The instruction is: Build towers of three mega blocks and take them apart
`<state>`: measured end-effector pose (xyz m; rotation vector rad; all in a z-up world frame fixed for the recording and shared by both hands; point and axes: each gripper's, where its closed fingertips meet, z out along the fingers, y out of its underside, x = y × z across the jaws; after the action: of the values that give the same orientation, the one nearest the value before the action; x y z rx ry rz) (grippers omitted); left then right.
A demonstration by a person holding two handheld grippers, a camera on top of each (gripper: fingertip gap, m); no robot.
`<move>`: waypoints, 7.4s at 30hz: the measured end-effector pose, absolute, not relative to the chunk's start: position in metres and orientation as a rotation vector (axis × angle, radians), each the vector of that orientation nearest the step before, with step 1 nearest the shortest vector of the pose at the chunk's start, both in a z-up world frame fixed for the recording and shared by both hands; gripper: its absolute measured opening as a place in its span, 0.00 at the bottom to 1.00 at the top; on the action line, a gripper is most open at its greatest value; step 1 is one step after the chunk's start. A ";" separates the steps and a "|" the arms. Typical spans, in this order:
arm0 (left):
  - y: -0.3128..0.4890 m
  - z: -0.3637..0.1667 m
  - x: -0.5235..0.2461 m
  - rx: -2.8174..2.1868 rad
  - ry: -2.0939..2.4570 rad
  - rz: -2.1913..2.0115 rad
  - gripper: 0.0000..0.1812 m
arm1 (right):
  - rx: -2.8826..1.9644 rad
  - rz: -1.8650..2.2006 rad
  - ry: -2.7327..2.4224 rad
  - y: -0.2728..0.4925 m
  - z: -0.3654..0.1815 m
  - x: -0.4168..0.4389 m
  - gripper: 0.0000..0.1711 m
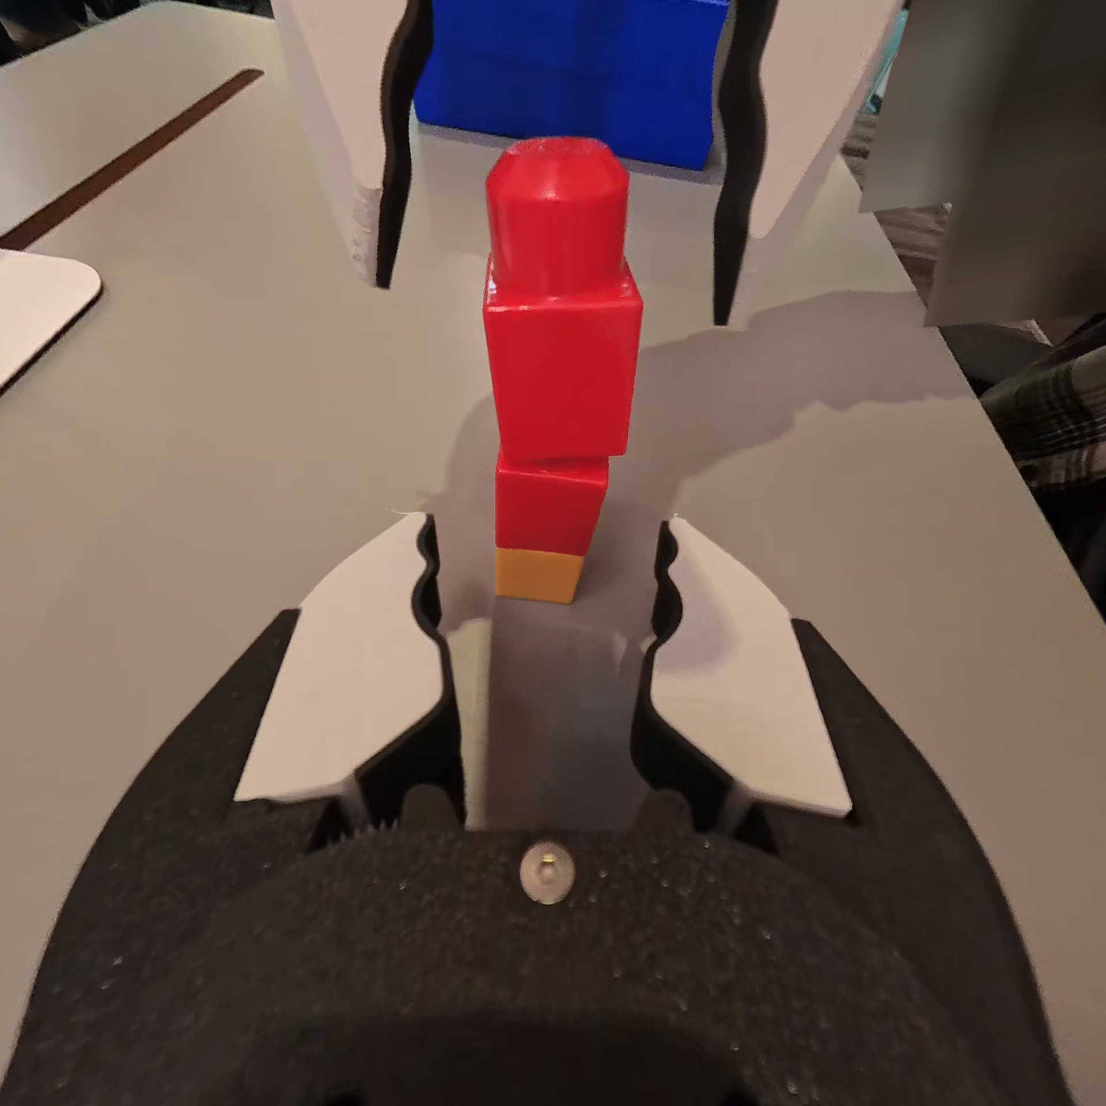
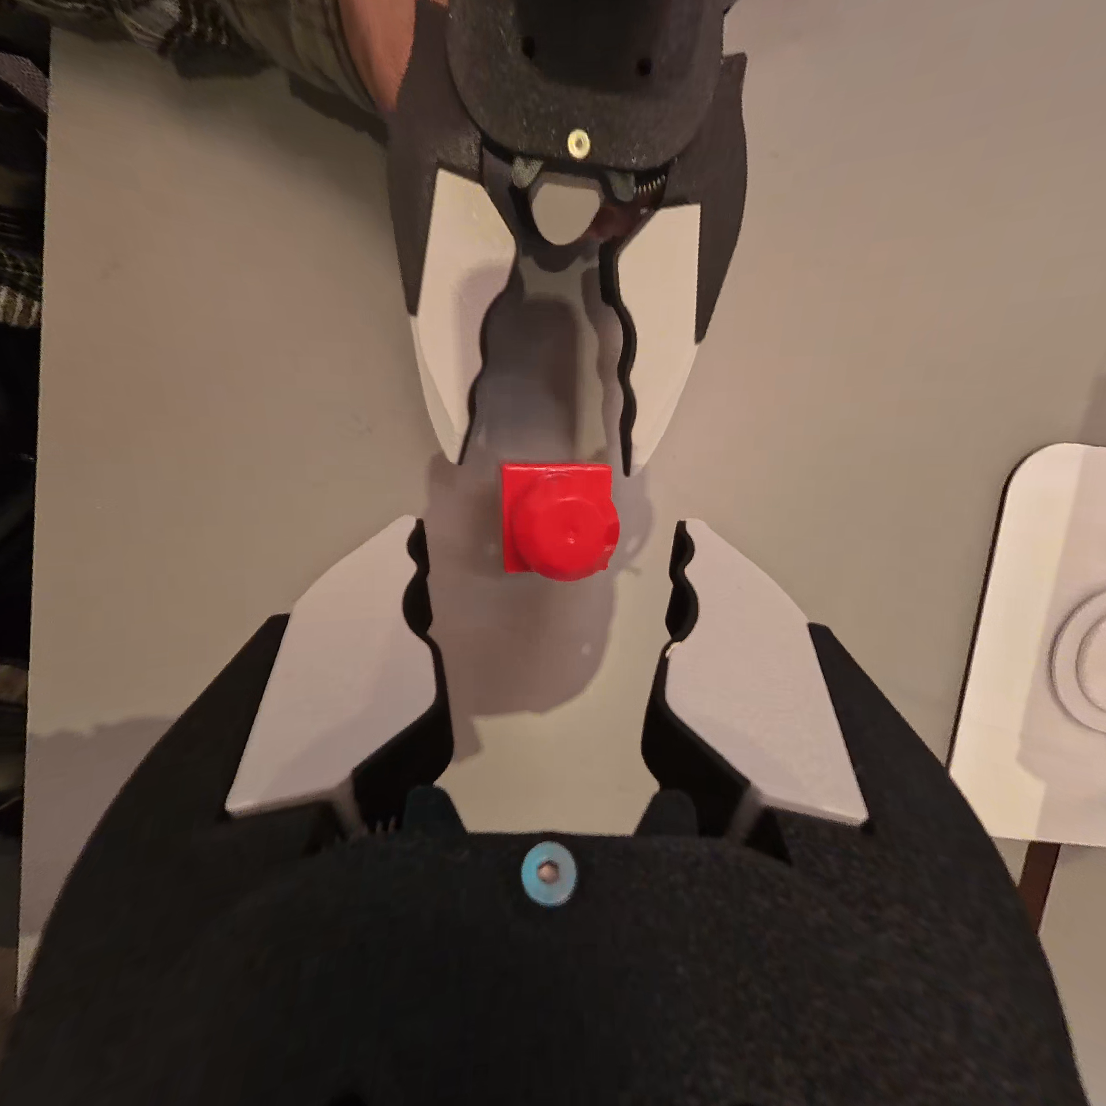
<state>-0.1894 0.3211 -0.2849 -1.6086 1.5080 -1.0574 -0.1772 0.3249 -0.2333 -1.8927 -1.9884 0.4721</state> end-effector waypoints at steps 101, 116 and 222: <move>0.321 -0.275 -0.191 -1.619 1.578 -0.871 0.37 | -1.790 0.598 -1.957 0.320 -0.227 -0.160 0.21; 0.313 -0.222 -0.188 -1.452 1.343 -1.021 0.48 | -2.102 0.214 -1.415 0.326 -0.098 0.114 0.21; 0.329 -0.290 -0.589 -2.737 0.643 -0.144 0.45 | -2.364 0.152 -0.663 0.207 -0.197 0.076 0.65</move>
<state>-0.5886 0.3288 -0.2903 -2.7371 0.6431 -0.1438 0.0760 0.2071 -0.1966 -2.3640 -0.6627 0.1517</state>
